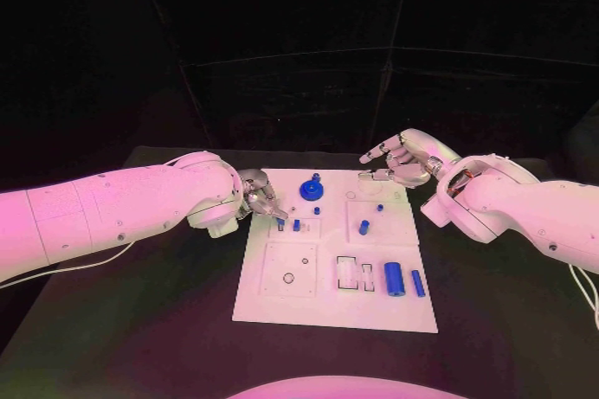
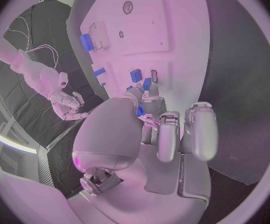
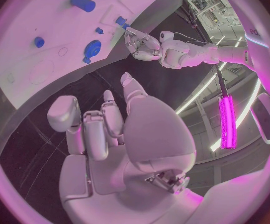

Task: Assemble the parts on the task board

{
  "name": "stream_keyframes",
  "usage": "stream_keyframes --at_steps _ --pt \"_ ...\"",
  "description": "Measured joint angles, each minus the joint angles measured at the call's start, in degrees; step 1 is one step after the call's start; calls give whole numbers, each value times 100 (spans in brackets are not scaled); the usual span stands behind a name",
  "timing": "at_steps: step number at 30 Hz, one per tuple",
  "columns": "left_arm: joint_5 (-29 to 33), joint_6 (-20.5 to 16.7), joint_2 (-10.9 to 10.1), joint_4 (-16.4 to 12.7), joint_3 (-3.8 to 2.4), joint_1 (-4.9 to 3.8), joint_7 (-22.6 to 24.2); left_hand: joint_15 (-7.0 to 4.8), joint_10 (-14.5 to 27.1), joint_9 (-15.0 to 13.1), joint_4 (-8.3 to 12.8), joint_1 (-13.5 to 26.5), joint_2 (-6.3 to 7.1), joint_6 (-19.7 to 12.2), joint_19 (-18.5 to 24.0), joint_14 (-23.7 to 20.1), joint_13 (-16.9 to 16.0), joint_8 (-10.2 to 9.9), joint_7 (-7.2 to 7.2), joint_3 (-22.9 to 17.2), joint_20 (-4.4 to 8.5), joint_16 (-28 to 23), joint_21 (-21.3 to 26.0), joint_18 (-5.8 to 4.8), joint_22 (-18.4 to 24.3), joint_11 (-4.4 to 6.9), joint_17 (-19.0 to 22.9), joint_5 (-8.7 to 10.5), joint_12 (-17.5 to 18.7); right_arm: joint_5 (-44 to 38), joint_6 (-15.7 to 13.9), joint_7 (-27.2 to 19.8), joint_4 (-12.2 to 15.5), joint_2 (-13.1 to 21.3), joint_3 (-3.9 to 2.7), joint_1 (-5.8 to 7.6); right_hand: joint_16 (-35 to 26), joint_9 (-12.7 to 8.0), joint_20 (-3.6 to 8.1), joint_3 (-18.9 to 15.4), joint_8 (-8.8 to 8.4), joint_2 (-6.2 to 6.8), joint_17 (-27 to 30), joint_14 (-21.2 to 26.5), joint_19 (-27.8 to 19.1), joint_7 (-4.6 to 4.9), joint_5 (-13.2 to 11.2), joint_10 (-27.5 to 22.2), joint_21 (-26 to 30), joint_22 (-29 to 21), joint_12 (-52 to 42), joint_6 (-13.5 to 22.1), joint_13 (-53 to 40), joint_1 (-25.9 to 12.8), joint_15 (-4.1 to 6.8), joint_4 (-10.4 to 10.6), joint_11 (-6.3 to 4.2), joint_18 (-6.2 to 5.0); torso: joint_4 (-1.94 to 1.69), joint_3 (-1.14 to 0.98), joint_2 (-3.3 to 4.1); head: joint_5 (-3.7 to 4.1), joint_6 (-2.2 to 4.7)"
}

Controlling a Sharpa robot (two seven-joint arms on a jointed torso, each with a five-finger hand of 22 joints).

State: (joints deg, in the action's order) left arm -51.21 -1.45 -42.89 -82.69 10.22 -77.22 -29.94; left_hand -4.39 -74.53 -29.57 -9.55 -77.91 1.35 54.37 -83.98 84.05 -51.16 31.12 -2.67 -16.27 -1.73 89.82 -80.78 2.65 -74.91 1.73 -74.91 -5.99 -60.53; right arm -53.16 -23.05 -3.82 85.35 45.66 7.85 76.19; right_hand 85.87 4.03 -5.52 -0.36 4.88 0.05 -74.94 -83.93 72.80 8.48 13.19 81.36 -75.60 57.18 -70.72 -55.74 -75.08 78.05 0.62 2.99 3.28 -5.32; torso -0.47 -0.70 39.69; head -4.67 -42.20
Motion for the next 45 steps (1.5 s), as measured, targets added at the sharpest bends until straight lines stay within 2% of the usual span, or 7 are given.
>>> stream_keyframes --at_steps 5,22,37,45 --pt "-85 82 16 1 0 8 -15 0 0 0 9 23 23 0 0 0 1 21 0 -22 0 0 0 0 0 -1 0 0 0 0 0 0 -3 -5 0 0 0 0 0 0 0 0 0 0 0 0 0 0 0 0 0 0 2 0 0 0 0 0 4 1 2 -19 -7" --pt "-234 302 59 51 -1 15 -76 0 1 1 28 50 37 -9 0 0 7 17 -9 -76 0 0 0 0 0 -3 0 2 0 1 1 0 -7 -13 0 0 0 0 0 -16 0 0 1 0 0 0 0 0 0 1 0 0 2 0 0 -16 0 0 -2 -1 -2 -6 -34" --pt "-263 439 80 64 -3 15 -102 0 -20 -12 30 28 59 -11 0 0 1 14 -11 -75 0 0 0 0 0 1 0 20 0 2 1 0 -12 -20 0 0 0 0 0 -15 0 1 2 0 0 0 0 0 0 1 0 0 -2 -1 -1 -16 0 0 -2 -2 -3 13 -25" --pt "-271 485 164 163 -2 15 -133 0 -22 -14 12 29 60 -10 0 0 1 14 -12 -92 0 0 0 0 0 -1 0 28 0 2 2 0 -12 -21 0 0 0 0 0 -15 -24 1 3 0 0 0 0 0 0 1 0 0 3 -1 -1 -16 0 0 -2 -1 -2 2 -31"
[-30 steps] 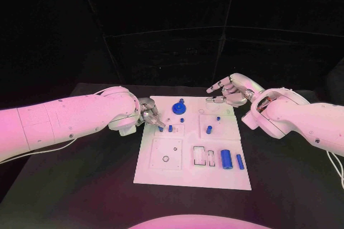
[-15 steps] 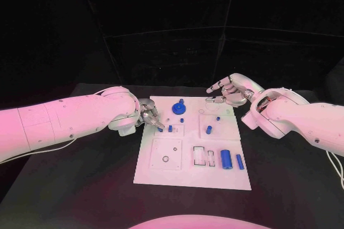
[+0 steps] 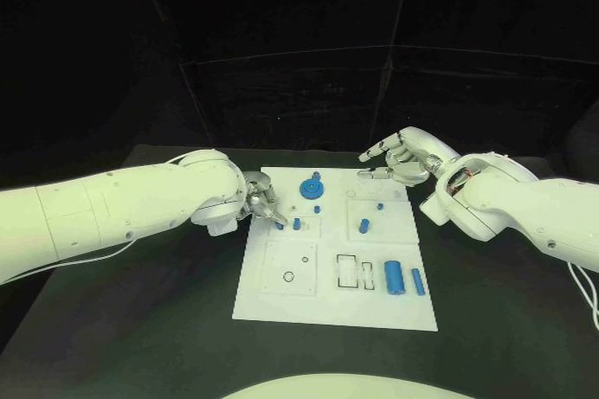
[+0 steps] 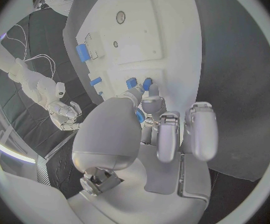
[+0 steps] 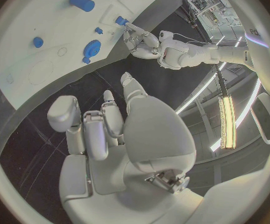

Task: Assemble the parts on the task board

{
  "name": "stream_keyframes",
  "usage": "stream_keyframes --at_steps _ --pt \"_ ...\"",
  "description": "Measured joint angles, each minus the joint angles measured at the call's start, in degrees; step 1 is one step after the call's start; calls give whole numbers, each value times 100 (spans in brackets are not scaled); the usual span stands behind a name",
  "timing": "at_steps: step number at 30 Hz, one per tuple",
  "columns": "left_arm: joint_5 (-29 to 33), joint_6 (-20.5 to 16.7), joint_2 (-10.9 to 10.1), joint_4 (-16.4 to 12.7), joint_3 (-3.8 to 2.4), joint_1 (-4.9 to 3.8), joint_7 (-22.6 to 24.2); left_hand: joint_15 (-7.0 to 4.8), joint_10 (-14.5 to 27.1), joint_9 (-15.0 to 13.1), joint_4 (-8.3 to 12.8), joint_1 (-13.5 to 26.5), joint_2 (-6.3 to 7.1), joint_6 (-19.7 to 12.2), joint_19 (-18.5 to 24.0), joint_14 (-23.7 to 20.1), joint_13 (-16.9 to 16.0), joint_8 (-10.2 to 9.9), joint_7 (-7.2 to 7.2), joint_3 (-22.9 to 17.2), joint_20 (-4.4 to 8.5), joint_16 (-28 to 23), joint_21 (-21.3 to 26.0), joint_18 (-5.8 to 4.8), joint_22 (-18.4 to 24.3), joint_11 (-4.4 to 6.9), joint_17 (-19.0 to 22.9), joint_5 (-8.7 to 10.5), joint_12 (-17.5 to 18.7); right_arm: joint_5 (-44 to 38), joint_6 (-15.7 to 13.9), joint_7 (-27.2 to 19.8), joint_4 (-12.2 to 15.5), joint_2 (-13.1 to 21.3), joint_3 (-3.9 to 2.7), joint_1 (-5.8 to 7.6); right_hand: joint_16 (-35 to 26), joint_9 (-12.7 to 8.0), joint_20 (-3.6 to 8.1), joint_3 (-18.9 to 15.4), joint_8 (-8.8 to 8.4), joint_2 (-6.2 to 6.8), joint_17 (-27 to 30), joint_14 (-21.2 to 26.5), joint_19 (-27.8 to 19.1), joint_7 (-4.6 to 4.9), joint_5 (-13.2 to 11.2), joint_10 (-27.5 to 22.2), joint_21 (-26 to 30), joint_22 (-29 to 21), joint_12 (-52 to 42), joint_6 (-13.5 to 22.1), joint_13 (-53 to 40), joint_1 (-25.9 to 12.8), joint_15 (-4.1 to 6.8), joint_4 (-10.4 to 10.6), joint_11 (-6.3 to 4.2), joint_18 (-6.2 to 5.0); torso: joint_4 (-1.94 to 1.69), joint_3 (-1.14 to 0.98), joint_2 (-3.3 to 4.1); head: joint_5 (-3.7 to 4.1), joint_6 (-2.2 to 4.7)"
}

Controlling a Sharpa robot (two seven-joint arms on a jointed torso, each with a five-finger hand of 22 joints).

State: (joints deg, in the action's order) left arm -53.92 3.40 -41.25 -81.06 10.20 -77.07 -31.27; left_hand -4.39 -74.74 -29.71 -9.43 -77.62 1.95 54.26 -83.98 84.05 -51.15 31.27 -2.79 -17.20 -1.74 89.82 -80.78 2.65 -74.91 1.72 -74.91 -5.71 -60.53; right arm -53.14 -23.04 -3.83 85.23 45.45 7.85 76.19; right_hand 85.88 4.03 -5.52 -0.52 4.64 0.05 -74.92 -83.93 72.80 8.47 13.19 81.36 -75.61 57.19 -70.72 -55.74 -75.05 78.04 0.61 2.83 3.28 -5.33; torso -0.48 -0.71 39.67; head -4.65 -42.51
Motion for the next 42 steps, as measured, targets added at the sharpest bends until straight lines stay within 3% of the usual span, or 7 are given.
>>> stream_keyframes --at_steps 25,34,38,42 --pt "6 147 192 266 -10 21 -42 0 -9 -22 -37 95 86 5 0 0 1 9 3 -38 0 0 0 0 0 -10 0 -13 0 0 0 -2 29 13 0 0 0 0 0 0 0 0 1 0 0 0 0 0 0 -5 0 0 -4 0 0 0 0 0 5 3 3 3 -42" --pt "7 165 183 265 -11 30 -45 -24 -32 -19 126 310 249 96 0 -18 -30 8 73 -203 0 0 0 0 0 13 0 -11 0 1 0 -4 35 16 0 0 0 0 0 0 0 0 1 0 0 0 0 0 0 -5 0 0 -2 0 0 0 0 0 -2 3 2 8 -48" --pt "8 163 176 265 -11 33 -48 -42 -51 -23 375 515 390 185 0 1 -57 32 85 -447 0 0 -25 0 0 14 0 -10 -28 1 0 -5 35 17 0 0 0 0 0 0 0 0 1 0 0 0 0 0 0 -10 5 0 0 0 0 0 0 0 -3 3 -1 8 -44" --pt "7 149 171 283 -8 35 -59 -42 -61 -48 262 776 463 250 0 1 -73 54 108 -190 0 0 -26 0 0 24 0 -32 -49 1 -1 -6 35 17 0 0 0 0 0 0 0 0 1 0 0 0 0 0 0 -15 24 0 0 0 0 0 0 0 -3 3 -1 4 -38"
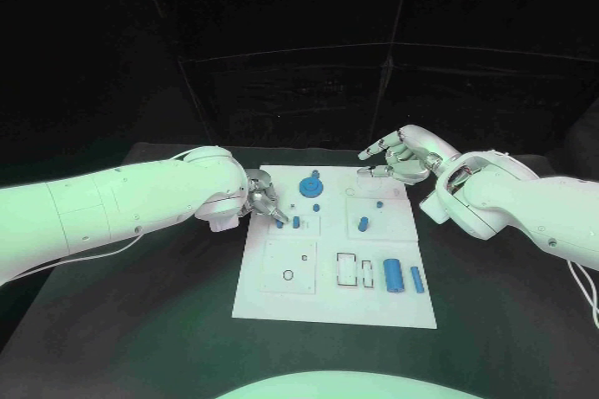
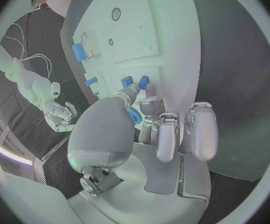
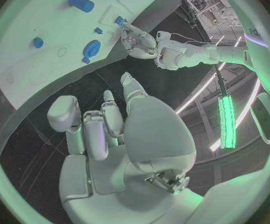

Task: Assemble the parts on the task board

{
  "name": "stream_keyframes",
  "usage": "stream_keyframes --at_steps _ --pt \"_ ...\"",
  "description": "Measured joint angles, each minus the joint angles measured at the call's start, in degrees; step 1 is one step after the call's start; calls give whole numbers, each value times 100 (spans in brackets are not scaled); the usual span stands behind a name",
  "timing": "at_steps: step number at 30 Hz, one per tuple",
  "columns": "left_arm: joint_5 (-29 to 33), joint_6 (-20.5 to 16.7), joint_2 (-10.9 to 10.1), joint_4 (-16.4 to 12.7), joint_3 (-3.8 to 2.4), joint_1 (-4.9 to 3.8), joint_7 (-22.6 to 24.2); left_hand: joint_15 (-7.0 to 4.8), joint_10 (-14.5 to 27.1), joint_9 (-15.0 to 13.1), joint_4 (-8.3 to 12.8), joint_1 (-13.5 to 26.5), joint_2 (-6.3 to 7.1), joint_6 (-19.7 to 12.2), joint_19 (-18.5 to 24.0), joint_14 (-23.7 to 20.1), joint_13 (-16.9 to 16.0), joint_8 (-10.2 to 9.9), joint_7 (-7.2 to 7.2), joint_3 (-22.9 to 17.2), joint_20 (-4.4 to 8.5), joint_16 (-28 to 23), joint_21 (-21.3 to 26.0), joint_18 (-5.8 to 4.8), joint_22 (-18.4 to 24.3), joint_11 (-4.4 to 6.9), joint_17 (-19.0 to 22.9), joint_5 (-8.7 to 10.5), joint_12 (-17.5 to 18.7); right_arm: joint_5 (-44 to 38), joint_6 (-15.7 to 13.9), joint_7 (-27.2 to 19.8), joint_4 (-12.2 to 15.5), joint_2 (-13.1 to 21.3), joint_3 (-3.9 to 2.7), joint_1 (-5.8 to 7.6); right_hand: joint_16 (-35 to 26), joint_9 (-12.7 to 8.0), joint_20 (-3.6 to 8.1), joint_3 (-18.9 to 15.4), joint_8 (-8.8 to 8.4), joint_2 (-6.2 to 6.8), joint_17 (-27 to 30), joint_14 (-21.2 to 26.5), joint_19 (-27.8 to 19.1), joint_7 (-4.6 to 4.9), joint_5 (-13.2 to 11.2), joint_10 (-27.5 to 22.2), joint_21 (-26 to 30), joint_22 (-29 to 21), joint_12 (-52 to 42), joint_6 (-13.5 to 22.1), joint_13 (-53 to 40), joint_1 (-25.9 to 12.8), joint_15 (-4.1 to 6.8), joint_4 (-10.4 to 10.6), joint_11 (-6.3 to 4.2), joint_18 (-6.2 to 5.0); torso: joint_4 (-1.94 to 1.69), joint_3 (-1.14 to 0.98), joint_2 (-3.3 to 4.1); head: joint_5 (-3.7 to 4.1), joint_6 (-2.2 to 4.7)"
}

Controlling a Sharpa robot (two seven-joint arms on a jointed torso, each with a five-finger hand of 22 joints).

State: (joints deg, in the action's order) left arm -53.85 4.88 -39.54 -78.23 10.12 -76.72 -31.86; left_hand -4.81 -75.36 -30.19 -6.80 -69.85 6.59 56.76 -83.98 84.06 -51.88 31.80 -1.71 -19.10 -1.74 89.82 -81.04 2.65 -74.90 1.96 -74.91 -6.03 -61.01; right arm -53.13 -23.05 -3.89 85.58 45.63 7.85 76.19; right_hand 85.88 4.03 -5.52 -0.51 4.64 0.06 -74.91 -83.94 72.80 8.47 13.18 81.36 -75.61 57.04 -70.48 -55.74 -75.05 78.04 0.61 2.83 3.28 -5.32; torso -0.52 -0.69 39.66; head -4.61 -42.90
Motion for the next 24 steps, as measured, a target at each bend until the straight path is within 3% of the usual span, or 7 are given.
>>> stream_keyframes --at_steps 9,17,19,20,22,24 --pt "-7 -107 -85 -16 13 22 -37 0 1 -53 -476 541 56 -25 0 0 48 38 -24 668 0 0 0 0 0 0 0 0 0 0 -1 -3 -10 2 0 0 0 0 0 0 0 0 0 0 0 0 0 0 0 -10 0 0 0 0 0 0 0 0 0 1 -3 8 16" --pt "32 -394 -192 -116 12 23 15 0 120 -87 -876 607 -10 -109 0 0 156 38 -79 1161 0 0 73 0 0 -34 0 156 71 0 -3 -8 -30 -4 0 0 -21 0 0 -15 0 0 0 0 0 0 0 -20 25 -36 0 0 -1 0 0 15 20 0 0 0 -3 12 30" --pt "83 -518 -208 -128 11 15 84 0 298 -86 -944 563 -54 -221 0 0 395 24 -110 1325 0 0 205 0 0 -65 0 155 274 0 -3 -10 -36 -5 0 0 -21 0 0 -15 0 0 0 0 0 0 0 -20 25 -36 0 0 0 0 0 15 20 0 1 -1 -3 11 32" --pt "133 -613 -218 -134 9 9 159 0 526 -72 -965 531 -85 -342 21 0 741 -40 -149 1427 -1 0 399 22 8 -103 0 155 564 0 -4 -10 -40 -5 0 0 -21 0 0 -15 0 0 1 0 0 0 0 -20 25 -36 0 0 -1 0 0 15 20 0 1 -2 -3 11 34" --pt "240 -772 -231 -137 8 0 319 82 968 5 -974 483 -134 -584 214 -13 1254 -184 -252 1563 -44 -135 812 173 303 -199 0 155 1044 0 -5 -12 -47 -5 0 0 -21 0 0 -15 0 0 1 0 0 0 0 -20 25 -46 13 0 0 0 0 15 20 0 2 -2 -3 10 37" --pt "402 -956 -240 -137 7 -4 564 181 1275 92 -978 437 -164 -803 426 -8 1434 -319 -371 1678 -112 -408 1230 235 688 -303 0 155 1261 0 -5 -13 -53 -5 0 0 -21 -1 0 -15 0 0 1 0 0 0 0 -20 25 -47 23 0 3 0 0 15 20 0 2 -2 -2 16 39"
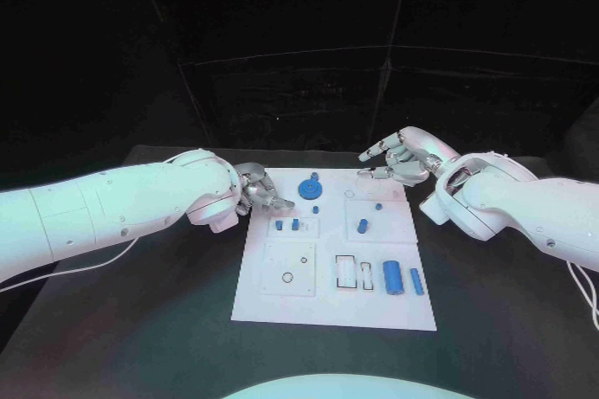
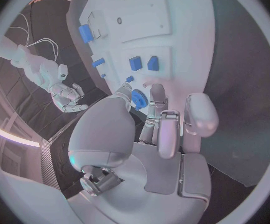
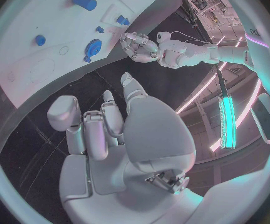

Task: Assemble the parts on the task board

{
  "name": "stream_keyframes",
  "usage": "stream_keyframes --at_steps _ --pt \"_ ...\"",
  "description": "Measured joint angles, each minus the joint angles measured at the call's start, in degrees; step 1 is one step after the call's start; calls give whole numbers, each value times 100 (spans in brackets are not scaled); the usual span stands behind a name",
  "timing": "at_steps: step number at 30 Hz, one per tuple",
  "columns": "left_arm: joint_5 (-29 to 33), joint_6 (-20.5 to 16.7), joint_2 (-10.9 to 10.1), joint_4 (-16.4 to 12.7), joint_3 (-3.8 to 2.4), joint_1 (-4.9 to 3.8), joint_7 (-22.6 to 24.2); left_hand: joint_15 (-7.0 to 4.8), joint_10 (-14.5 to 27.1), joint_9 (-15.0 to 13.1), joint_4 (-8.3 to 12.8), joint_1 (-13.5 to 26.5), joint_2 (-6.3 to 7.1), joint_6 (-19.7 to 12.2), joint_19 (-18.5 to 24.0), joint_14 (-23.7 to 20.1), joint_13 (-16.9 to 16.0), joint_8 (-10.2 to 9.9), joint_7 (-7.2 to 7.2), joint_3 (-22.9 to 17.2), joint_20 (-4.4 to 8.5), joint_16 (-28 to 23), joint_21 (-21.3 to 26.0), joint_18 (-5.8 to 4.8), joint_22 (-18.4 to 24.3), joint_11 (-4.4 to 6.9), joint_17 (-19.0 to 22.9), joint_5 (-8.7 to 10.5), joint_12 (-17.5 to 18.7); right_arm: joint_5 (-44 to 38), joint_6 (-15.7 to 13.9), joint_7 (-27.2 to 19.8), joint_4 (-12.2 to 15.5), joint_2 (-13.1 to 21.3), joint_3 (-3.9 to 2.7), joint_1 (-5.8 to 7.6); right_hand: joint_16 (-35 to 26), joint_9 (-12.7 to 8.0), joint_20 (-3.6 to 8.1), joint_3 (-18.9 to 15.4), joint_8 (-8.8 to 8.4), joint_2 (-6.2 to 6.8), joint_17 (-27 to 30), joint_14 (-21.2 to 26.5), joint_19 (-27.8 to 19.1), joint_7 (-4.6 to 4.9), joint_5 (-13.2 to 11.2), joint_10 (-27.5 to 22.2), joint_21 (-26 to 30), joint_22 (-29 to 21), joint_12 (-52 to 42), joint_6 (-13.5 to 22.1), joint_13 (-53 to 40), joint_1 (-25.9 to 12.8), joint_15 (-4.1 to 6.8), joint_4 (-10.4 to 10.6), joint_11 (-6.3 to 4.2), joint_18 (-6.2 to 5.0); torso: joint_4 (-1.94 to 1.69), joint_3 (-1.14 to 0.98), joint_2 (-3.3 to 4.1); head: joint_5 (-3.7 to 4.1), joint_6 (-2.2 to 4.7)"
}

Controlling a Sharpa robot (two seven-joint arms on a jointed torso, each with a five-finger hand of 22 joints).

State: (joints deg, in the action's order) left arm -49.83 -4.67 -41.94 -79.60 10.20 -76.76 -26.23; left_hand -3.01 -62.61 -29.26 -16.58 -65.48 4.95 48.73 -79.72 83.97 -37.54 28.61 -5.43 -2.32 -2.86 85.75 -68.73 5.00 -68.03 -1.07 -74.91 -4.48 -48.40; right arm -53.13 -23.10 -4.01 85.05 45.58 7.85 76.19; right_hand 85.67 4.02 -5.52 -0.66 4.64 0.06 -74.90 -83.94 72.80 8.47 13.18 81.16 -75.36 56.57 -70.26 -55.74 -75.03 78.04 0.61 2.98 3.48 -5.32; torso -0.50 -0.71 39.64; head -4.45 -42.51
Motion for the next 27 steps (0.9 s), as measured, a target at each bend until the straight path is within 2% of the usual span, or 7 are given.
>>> stream_keyframes --at_steps 4,6,7,8,9,14,27 --pt "328 -314 6 -2 0 -5 561 174 502 211 43 -342 -41 -292 613 -36 231 -214 -207 184 -167 -738 1224 264 1130 -198 38 -24 274 0 -1 -1 -8 0 0 0 0 -3 0 0 0 0 -5 0 0 0 0 0 0 0 1 0 7 0 0 0 0 0 0 -3 0 18 11" --pt "449 -438 28 2 1 -8 837 234 700 322 173 -722 -63 -350 904 -234 367 -278 -265 189 -225 -1177 1860 389 1709 -254 441 -119 406 1 -2 -2 -11 0 0 0 0 -3 0 0 0 0 -5 0 0 0 0 0 0 0 1 0 8 0 0 0 0 -1 0 -3 1 23 18" --pt "514 -519 58 13 3 -8 1021 248 771 362 221 -836 -83 -362 998 -324 426 -304 -277 171 -243 -1332 2054 388 1886 -269 604 -130 463 1 -2 -2 -12 0 0 0 0 -3 0 0 0 0 -4 0 0 0 0 0 0 0 2 0 8 0 0 0 0 0 0 -4 2 25 21" --pt "546 -573 85 25 4 -8 1153 274 888 436 351 -1139 -141 -380 1167 -495 540 -337 -295 100 -273 -1634 2408 480 2194 -300 917 -134 584 1 -3 -2 -13 0 0 0 0 -3 0 0 0 0 -4 0 0 0 0 0 0 0 2 0 8 0 0 0 0 0 0 -4 2 29 25" --pt "567 -625 117 41 5 -8 1282 285 946 473 440 -1324 -166 -380 1239 -585 607 -352 -295 42 -283 -1795 2555 479 2319 -312 1085 -157 653 1 -3 -3 -13 0 0 0 0 -3 0 -11 0 0 -4 0 0 0 0 -2 0 0 2 0 8 0 0 10 -2 0 0 -4 2 30 29" --pt "621 -810 168 66 5 -5 1777 312 1051 619 681 -1834 -234 -344 1304 -751 854 -447 -330 -198 -328 -2093 2765 479 2492 -343 1403 -172 895 1 -4 -3 -14 0 0 0 0 -3 0 -15 0 0 -4 0 0 0 0 -42 0 0 92 0 76 0 0 15 -1 0 4 -4 7 47 53" --pt "657 -967 164 74 5 -3 2067 312 1051 624 687 -1834 -234 -345 1304 -751 863 -446 -329 -204 -328 -2096 2765 479 2493 -343 1414 -172 895 1 -7 -4 -14 0 0 0 1 -3 0 -15 0 0 -3 0 0 0 0 -41 -1 1 106 0 87 0 0 15 -1 0 11 -1 10 51 59"
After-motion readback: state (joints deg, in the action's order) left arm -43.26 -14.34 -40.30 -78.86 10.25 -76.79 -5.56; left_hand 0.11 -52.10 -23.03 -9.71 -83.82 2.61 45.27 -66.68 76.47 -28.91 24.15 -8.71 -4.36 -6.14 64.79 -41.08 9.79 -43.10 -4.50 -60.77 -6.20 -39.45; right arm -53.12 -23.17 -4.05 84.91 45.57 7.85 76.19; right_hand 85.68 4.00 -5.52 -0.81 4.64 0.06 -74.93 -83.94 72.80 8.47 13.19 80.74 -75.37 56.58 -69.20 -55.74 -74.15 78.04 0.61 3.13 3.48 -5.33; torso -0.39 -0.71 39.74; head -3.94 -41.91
